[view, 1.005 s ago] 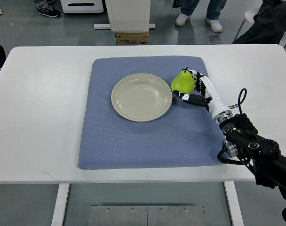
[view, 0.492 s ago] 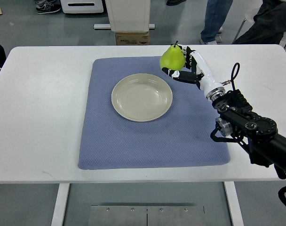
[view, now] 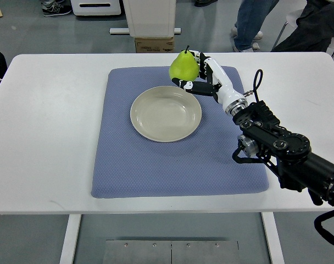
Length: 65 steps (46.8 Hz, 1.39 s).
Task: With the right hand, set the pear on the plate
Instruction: 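Lift the pear with the right hand and carry it over the plate, then lower the pear onto the plate and open the right hand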
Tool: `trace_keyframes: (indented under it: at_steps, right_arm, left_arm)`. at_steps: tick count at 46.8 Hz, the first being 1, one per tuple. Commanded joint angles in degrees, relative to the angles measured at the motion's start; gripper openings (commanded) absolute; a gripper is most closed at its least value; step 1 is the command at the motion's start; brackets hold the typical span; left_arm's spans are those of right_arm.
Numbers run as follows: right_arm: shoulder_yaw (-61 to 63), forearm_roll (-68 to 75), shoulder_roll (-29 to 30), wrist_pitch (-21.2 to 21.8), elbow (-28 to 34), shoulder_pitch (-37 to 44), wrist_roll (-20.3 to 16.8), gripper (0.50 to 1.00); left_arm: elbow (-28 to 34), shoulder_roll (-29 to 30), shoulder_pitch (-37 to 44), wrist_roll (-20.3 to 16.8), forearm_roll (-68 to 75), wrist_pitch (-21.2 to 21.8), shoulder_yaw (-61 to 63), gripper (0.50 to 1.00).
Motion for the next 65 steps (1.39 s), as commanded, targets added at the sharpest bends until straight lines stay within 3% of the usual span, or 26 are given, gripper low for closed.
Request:
trace_keyframes:
  at_steps: [1,18,62,65]
  right_arm:
    - [-1.47,-0.08,0.0,0.06,0.0,0.14,0.0,0.5]
    - [-5.51,0.01,0.0,2.25,0.09,0.14,0.0,0.5]
    - [-12.46,0.01,0.0,2.43,1.49,-2.32,0.09,0.5]
    - [-12.46,0.01,0.0,2.26,1.4,-2.41,0.09,0.545]
  left_arm:
    - [0.01,0.0,-0.01,-0.06,0.0,0.0,0.0,1.0]
    - [0.01,0.0,-0.01,-0.06,0.0,0.0,0.0,1.0]
    - [0.01,0.0,-0.01,0.03,0.0,0.0,0.0,1.0]
    - [0.01,0.0,-0.01,0.03,0.0,0.0,0.0,1.0]
